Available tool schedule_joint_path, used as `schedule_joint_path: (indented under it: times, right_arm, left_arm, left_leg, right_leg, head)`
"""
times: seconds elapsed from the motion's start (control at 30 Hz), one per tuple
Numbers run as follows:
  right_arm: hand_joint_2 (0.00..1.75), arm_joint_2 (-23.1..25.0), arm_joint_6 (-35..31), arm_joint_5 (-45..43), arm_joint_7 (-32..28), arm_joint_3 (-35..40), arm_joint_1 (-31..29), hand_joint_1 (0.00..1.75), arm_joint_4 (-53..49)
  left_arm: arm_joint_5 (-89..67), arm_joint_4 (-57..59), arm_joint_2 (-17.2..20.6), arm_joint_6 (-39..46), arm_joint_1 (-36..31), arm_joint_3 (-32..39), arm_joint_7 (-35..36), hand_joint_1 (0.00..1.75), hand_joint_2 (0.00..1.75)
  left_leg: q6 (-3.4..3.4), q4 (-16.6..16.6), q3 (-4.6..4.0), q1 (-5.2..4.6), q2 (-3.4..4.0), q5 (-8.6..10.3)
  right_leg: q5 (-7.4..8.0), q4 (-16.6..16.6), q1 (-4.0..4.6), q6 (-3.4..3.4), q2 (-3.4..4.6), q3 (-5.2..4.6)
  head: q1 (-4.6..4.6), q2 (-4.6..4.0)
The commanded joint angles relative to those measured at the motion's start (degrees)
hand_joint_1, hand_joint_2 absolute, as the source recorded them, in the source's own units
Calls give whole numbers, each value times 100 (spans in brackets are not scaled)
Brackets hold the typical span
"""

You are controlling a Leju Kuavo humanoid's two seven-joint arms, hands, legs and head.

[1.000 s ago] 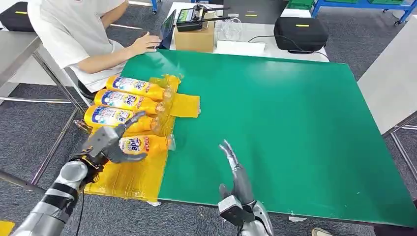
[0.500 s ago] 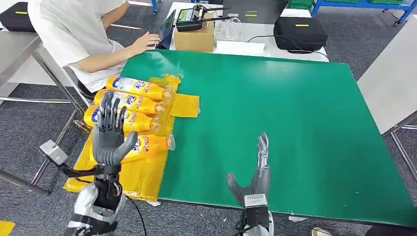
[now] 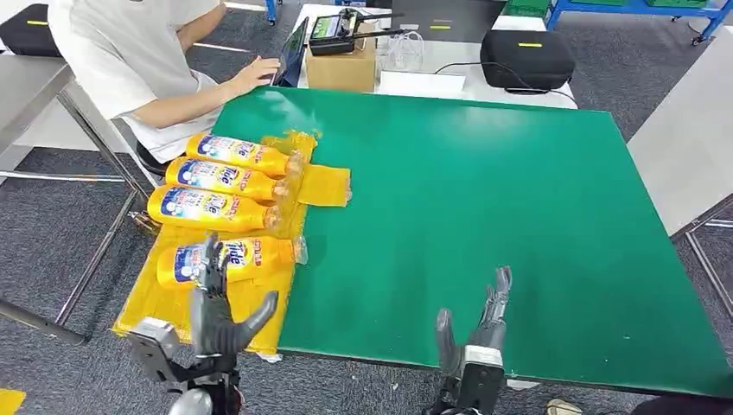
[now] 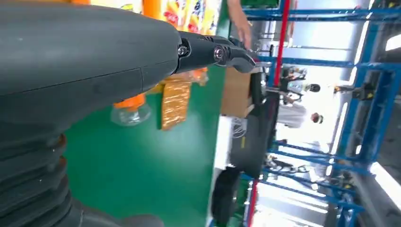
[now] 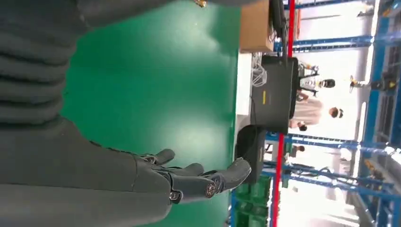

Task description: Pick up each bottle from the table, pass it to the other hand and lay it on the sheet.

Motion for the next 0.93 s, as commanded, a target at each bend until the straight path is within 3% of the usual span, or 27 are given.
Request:
schedule_joint_path:
  times: [0.03, 0.27, 0.4, 0.57, 0.67, 0.93]
  right_arm:
    - [175, 9, -15, -57, 13, -239, 2, 0, -50]
    - [175, -95, -15, -409, 43, -116, -32, 0, -74]
    - [175, -289, -15, 41, 67, -43, -15, 0, -172]
    - [175, -205, -15, 777, 15, -107, -42, 0, 214]
    - [175, -270, -15, 507, 122, 32, -125, 0, 326]
    - [175, -84, -15, 1241, 105, -285, -45, 0, 412]
  left_arm:
    - [-16, 635, 173, 35, -169, -233, -8, 0, 175]
    - [-76, 654, 192, 147, -152, -289, 22, 0, 175]
    - [-181, 986, 148, 286, -376, -413, -192, 0, 175]
    - [-156, 1152, 129, 258, -542, -515, -178, 0, 175]
    - [-142, 1236, 140, 285, -541, -538, -175, 0, 175]
    - [-8, 1637, 111, 258, -598, -623, -101, 0, 175]
  left_leg:
    - [13, -13, 13, -1, -12, 2]
    - [14, -16, 18, -1, -9, 1]
    - [15, -17, 14, -2, -16, 5]
    - [18, -21, 18, 1, -15, 6]
    - [10, -14, 16, -1, -7, 3]
    - [10, -14, 14, -2, -11, 3]
  right_leg:
    - [-1, -12, 3, -21, -9, 15]
    - [-2, -13, 4, -23, -4, 20]
    - [2, -16, 4, -23, -11, 20]
    - [4, -21, 7, -29, -10, 23]
    - [1, -12, 3, -16, -4, 17]
    - [0, -11, 2, -16, -7, 19]
  head:
    - [2, 0]
    - [0, 0]
    - [2, 0]
    - [0, 0]
    - [0, 0]
    - [0, 0]
